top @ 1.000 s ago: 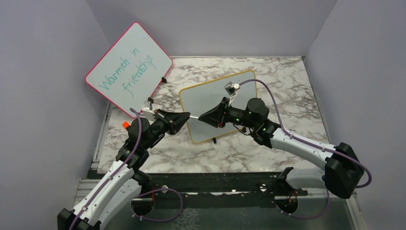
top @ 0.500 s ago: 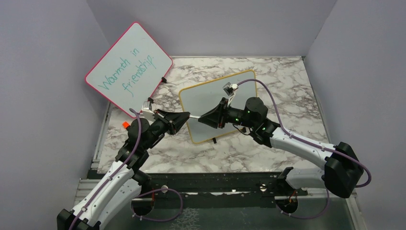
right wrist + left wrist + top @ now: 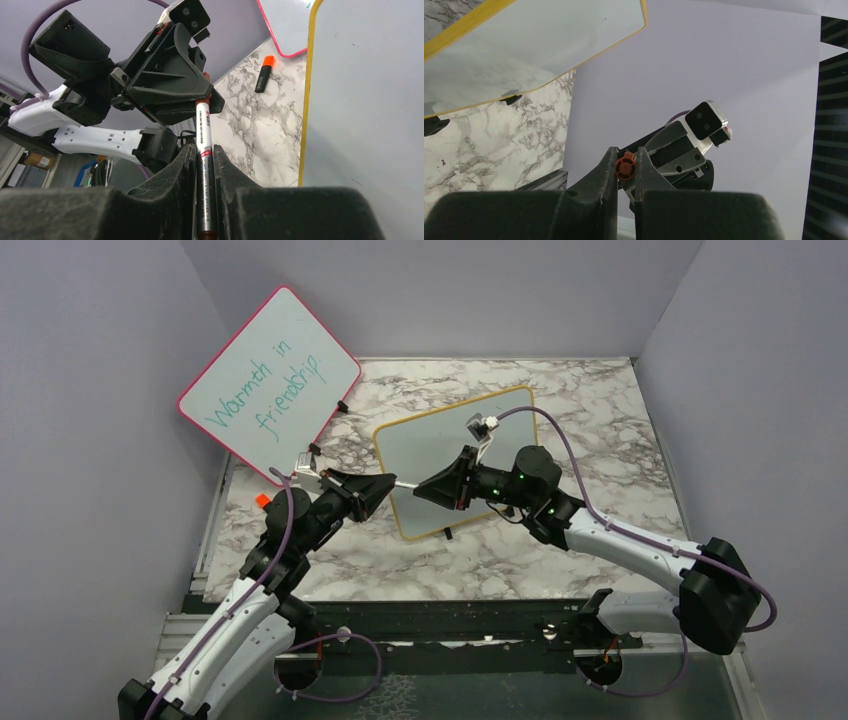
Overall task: Write a sentence on the whiteboard
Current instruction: Open the whiteboard marker at the center of the board.
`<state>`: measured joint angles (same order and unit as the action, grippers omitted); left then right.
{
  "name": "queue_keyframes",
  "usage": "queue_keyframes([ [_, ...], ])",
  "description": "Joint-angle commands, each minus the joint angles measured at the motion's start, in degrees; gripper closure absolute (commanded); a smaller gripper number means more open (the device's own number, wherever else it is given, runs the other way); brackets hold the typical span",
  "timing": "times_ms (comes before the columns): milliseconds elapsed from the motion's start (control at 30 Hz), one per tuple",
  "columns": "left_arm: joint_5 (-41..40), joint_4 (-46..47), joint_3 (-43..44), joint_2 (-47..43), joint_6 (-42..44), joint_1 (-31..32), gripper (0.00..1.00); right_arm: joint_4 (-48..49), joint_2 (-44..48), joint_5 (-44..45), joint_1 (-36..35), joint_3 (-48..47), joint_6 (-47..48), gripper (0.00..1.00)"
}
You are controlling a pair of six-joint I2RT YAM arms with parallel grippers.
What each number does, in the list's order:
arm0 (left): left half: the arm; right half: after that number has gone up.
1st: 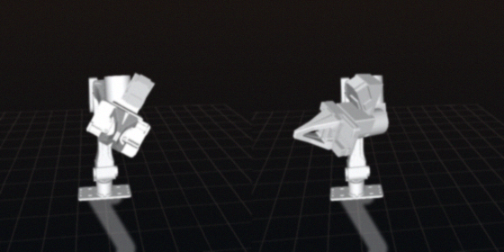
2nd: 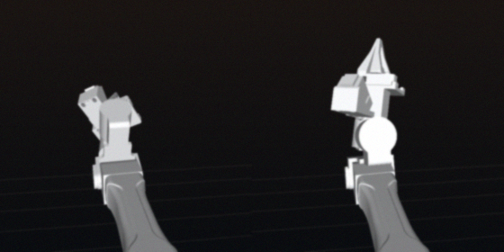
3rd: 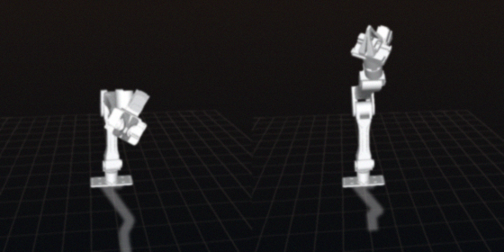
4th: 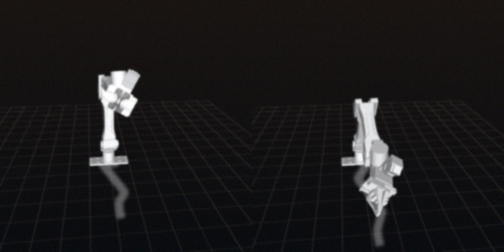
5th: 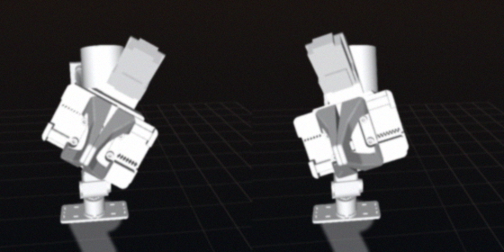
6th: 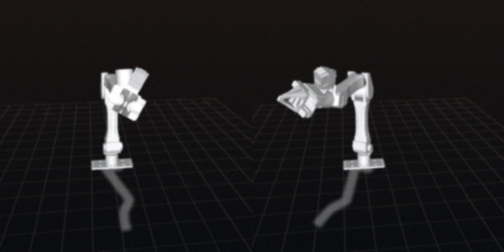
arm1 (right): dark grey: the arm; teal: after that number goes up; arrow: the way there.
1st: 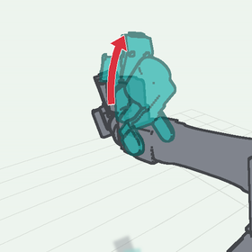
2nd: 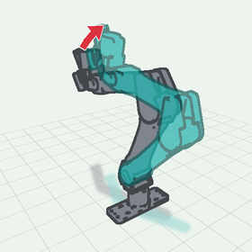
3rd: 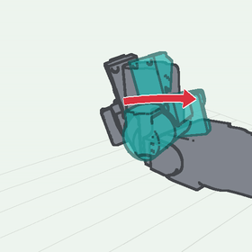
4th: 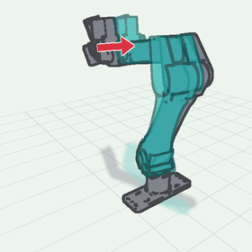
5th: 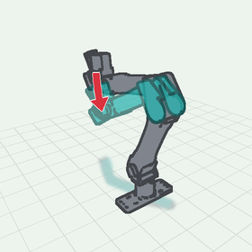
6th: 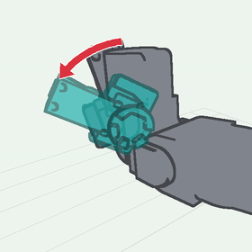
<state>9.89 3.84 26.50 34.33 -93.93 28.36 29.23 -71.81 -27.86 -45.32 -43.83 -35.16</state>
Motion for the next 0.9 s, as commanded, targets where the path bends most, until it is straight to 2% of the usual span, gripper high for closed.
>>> queue_keyframes([
  [0, -1.14, -1.11, -0.87, -1.05, -1.18, -0.06, 1.0, 5.56, 2.42, 3.03, 0.23, 2.02, -1.68, 0.79],
  [533, -0.95, -1.29, -2.57, -2.55, -2.48, -0.06, 1.0, 10.41, 3.35, 10.87, 0.23, 5.78, -4.92, 0.91],
  [633, -1.24, -1.45, -2.85, -2.73, -2.57, -0.06, 1.0, 9.68, 3.35, 11.31, 0.23, 5.55, -4.18, 0.99],
  [867, -4.43, -0.73, -3.74, -3.48, -2.81, -0.06, 1.0, 3.85, 6.05, 10.99, 0.23, 6.22, -0.44, 1.0],
])
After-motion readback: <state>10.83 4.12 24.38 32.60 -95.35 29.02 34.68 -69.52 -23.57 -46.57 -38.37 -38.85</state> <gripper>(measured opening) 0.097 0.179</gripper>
